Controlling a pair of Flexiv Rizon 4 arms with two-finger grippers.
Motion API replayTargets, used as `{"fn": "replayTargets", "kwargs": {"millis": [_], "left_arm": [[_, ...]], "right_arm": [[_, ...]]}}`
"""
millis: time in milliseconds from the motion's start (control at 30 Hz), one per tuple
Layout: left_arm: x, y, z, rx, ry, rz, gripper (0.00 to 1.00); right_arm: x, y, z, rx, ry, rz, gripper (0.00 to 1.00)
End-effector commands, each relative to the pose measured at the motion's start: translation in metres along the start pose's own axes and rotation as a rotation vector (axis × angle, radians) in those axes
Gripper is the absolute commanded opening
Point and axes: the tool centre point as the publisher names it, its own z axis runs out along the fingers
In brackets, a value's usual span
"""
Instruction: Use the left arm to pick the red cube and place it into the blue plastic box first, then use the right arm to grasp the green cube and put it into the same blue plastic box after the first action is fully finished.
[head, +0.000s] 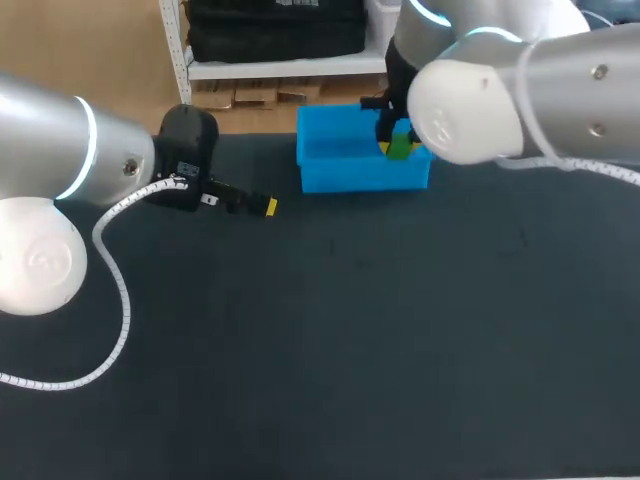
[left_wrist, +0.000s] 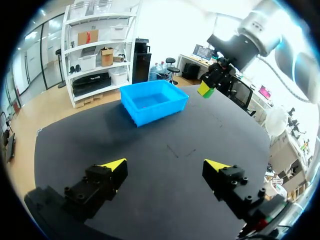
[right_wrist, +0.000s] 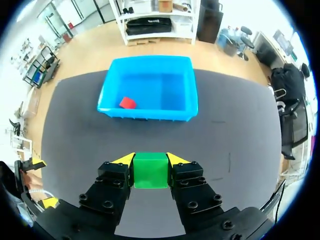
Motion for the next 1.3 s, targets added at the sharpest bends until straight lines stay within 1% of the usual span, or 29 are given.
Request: {"fn": "replayTargets", "kwargs": {"millis": [33, 167, 233, 367, 600, 800, 1033, 1300], "left_arm": [[0.001, 0.002, 0.000, 0.009, -0.005, 0.002, 1.00], [0.001, 0.002, 0.000, 0.009, -0.005, 0.002, 1.00], [0.001, 0.002, 0.000, 0.009, -0.005, 0.002, 1.00], [0.001, 0.002, 0.000, 0.009, -0.005, 0.002, 1.00], [0.001, 0.002, 0.000, 0.009, -0.005, 0.002, 1.00], [0.001, 0.002, 0.000, 0.009, -0.005, 0.002, 1.00], [0.001, 0.002, 0.000, 0.009, -0.005, 0.002, 1.00], [0.001, 0.002, 0.000, 0.009, -0.005, 0.002, 1.00]], "right_arm": [[0.008, -0.006, -0.005, -0.028, -0.148, 0.008, 0.00], [0.002, -0.008, -0.008, -0.057, -0.230, 0.009, 0.00], [0.001, -0.008, -0.011, -0.047, -0.279, 0.003, 0.00], [0.000, -0.008, -0.013, -0.059, -0.318, -0.001, 0.00], [-0.002, -0.007, -0.011, -0.062, -0.329, -0.011, 0.00], [-0.010, -0.008, -0.002, -0.056, -0.322, -0.015, 0.00], [-0.034, -0.010, 0.015, -0.039, -0.343, -0.011, 0.00], [-0.067, -0.007, 0.045, -0.051, -0.318, 0.002, 0.00]]}}
